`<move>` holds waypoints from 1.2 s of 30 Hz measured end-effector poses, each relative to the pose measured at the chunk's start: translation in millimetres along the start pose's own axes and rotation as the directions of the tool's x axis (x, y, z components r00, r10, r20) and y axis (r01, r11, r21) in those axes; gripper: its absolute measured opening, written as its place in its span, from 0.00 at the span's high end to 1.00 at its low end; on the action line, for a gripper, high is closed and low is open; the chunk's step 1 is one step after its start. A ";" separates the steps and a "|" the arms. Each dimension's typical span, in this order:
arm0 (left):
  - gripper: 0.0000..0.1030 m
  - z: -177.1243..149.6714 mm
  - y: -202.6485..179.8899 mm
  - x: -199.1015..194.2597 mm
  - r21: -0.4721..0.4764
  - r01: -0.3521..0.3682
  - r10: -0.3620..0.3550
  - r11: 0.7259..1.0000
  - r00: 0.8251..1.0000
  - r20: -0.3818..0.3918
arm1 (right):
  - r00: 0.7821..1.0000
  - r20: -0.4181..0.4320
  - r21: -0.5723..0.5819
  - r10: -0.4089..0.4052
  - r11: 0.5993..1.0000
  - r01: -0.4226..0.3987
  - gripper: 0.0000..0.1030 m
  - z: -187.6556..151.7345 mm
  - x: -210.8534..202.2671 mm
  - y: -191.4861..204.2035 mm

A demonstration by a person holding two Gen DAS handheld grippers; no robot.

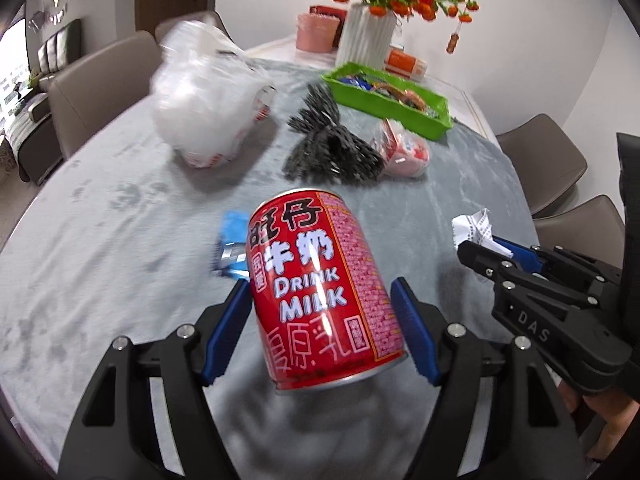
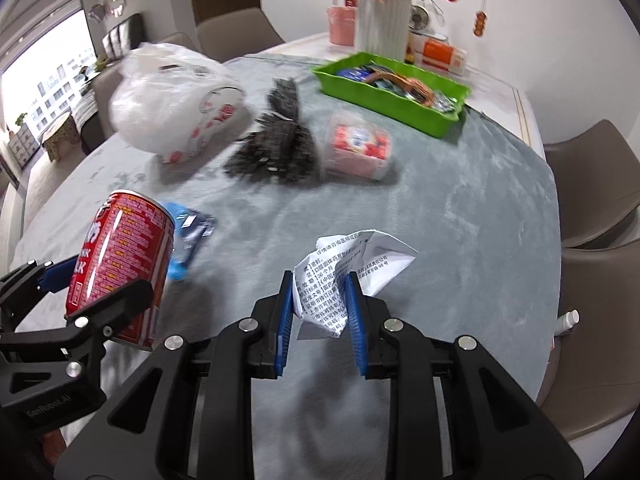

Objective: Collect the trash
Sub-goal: 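Carry the white paper and red can with both tools over the metal bin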

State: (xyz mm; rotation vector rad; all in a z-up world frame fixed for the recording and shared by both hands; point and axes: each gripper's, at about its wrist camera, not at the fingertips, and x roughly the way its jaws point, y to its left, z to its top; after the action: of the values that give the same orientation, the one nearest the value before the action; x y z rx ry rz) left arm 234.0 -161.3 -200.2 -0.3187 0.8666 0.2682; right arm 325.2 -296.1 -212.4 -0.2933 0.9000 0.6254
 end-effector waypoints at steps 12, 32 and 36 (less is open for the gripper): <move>0.31 -41.9 130.5 -91.8 -0.112 -0.057 0.062 0.992 0.997 0.044 | 0.996 0.007 -0.149 0.088 0.985 -0.086 0.77 -6.6 -40.5 153.7; 0.31 -108.3 501.8 -255.2 -0.412 -0.323 0.384 0.852 0.920 0.075 | 0.912 -0.066 -0.456 0.406 0.800 -0.389 0.77 29.8 -34.3 605.6; 0.31 -111.4 557.2 -254.9 -0.478 -0.356 0.428 0.803 0.903 0.047 | 0.892 -0.108 -0.513 0.438 0.745 -0.428 0.77 48.9 -9.4 670.9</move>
State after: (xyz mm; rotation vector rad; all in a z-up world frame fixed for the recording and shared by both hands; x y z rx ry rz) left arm -200.5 283.1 -160.7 -0.5521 0.7018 0.8887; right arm -62.6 251.4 -163.5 -0.5769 0.7654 1.3204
